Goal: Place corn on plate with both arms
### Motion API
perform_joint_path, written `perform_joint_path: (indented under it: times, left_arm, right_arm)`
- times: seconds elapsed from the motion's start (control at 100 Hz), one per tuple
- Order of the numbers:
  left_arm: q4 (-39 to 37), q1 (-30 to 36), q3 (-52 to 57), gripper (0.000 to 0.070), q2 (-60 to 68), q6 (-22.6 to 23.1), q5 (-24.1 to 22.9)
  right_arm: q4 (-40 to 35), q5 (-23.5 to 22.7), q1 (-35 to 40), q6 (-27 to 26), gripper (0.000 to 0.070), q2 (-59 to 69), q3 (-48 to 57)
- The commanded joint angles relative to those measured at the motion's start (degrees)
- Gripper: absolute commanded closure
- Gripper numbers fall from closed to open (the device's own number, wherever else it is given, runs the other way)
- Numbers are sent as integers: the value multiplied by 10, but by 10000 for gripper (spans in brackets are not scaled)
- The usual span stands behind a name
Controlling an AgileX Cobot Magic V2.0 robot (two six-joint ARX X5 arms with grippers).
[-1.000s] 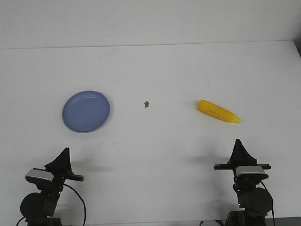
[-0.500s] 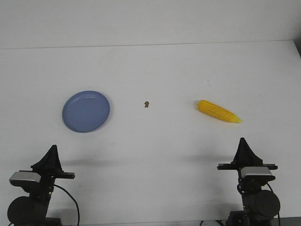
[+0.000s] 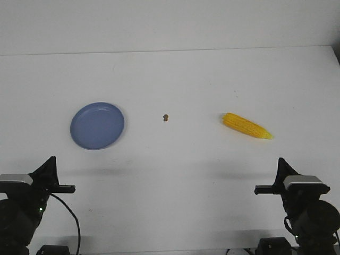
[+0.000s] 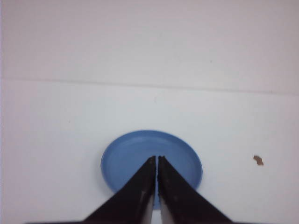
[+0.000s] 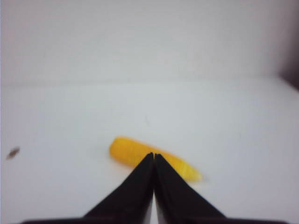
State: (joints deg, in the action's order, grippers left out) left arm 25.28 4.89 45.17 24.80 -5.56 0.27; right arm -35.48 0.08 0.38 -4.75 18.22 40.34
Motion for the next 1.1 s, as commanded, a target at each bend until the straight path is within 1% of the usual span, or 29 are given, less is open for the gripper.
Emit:
perform_joint_path:
  times: [0.0,0.14,0.27,0.56,0.65,0.68,0.7,0.73,0.82,0.85,0.88,0.91,1.09]
  left_arm:
    - [32,0,43,688,30,-5,-1]
    - [117,0,114,688,95,-5,-1]
    - [176,0,154,688,141,7,-1]
    - [185,0,157,688,149,8,0]
    - [184,0,157,680,148,8,0]
    - [184,0,157,668,148,8,0]
    - [184,0,157,647,148,8,0]
    - [184,0,157,593,148,7,0]
    - [184,0,157,388,148,4,0]
    - [184,0,157,345,148,3,0]
    - [185,0,157,324,148,3,0]
    - [186,0,157,318,148,3,0]
    - [193,0,157,318,149,1,0]
  right_arm:
    - [-45,-9,0,-4,695,37,47]
    - [-113,-18,0,-4,695,108,123]
    - [-130,-18,0,-4,695,144,154]
    - [-126,-18,0,-4,694,152,157]
    - [-126,-18,0,-4,681,152,157]
    - [-127,-18,0,-4,662,152,157]
    - [-128,-18,0,-4,636,152,157]
    - [-129,-18,0,-4,579,152,157]
    - [-131,-18,0,-4,366,152,157]
    - [-132,-18,0,-4,316,152,157]
    - [-132,-18,0,-4,284,152,157]
    - [-132,-18,0,-4,270,152,157]
    - [-130,-18,0,-4,269,152,157]
